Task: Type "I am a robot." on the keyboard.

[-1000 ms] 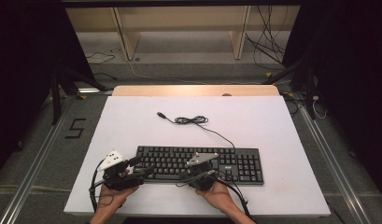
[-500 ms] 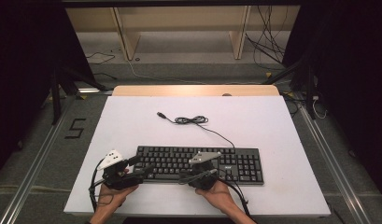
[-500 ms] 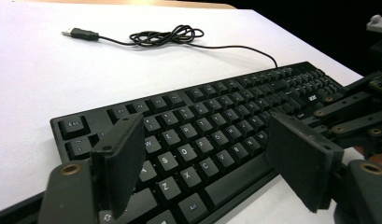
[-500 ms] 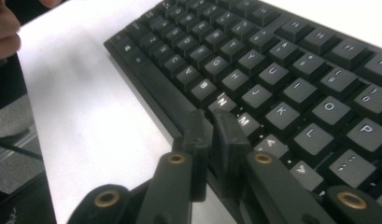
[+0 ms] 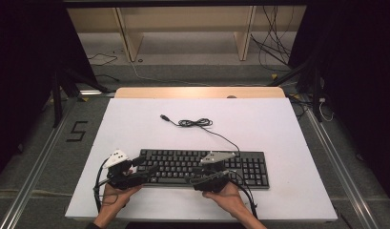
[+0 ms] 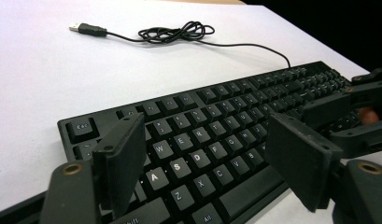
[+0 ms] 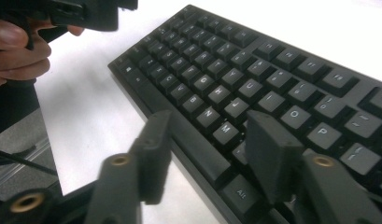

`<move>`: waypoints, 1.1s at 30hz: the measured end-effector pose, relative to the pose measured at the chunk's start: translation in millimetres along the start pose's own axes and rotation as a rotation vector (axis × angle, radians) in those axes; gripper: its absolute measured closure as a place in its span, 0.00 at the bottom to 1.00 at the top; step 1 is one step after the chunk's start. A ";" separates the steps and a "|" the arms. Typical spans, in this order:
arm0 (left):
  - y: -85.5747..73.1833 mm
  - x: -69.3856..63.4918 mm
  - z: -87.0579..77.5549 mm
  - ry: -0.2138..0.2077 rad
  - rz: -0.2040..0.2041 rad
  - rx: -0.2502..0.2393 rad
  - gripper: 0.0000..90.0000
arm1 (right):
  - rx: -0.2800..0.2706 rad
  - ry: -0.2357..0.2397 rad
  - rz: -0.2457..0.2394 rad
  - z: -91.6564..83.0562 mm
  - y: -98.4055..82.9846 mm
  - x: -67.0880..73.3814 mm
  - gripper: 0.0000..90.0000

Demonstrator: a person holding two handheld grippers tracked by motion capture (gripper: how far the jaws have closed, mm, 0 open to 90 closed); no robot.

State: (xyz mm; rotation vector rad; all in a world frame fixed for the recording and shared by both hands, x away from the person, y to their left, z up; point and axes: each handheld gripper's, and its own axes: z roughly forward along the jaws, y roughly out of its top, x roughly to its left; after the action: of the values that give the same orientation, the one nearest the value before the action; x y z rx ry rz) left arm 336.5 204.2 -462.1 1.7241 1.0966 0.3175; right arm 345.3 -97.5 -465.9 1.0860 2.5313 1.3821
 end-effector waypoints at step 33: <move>16.1 -5.4 53.9 -0.009 0.086 0.181 0.99 | -0.081 -0.029 -0.017 -27.3 -5.8 -4.4 0.37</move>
State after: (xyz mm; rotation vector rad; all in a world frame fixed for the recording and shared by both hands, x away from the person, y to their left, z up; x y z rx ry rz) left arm 377.2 165.9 -470.6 1.9347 1.0732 0.2698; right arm 335.5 -121.7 -455.1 1.0608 2.4360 1.4393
